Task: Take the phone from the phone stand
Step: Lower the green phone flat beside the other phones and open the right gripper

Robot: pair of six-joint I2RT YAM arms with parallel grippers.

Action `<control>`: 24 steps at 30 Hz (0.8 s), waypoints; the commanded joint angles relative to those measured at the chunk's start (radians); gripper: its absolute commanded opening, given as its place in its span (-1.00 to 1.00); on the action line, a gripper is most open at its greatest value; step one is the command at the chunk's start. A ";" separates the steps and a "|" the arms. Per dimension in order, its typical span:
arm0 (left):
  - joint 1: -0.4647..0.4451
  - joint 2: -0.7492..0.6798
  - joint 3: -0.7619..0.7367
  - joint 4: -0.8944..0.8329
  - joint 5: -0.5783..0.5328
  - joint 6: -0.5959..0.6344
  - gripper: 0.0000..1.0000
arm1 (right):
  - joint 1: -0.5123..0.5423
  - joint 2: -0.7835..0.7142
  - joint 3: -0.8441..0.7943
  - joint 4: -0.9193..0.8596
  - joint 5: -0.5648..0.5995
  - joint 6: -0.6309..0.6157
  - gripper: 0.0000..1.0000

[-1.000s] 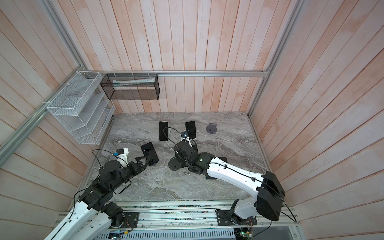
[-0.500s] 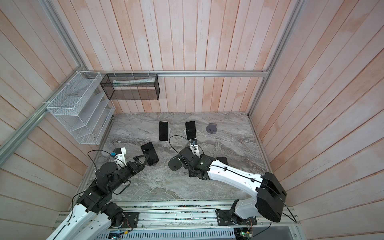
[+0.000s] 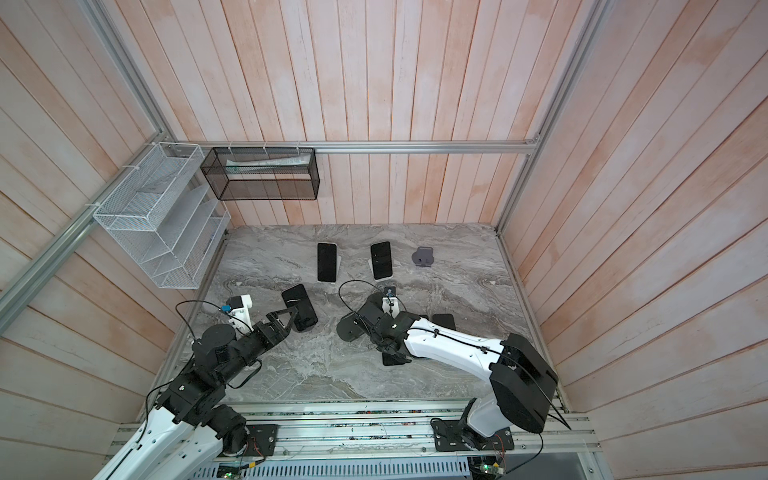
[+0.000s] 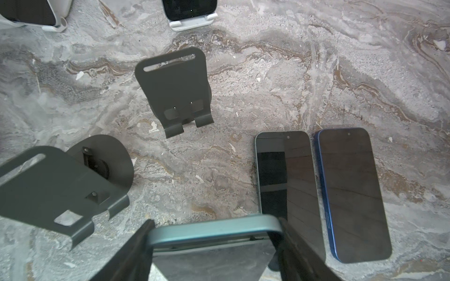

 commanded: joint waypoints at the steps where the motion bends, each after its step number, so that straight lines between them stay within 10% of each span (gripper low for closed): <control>1: 0.002 0.004 -0.015 0.031 -0.001 -0.003 1.00 | -0.024 0.010 0.004 0.033 -0.013 -0.012 0.36; 24: 0.002 0.087 -0.004 0.055 0.018 -0.014 1.00 | -0.064 0.132 -0.113 0.205 -0.142 -0.037 0.36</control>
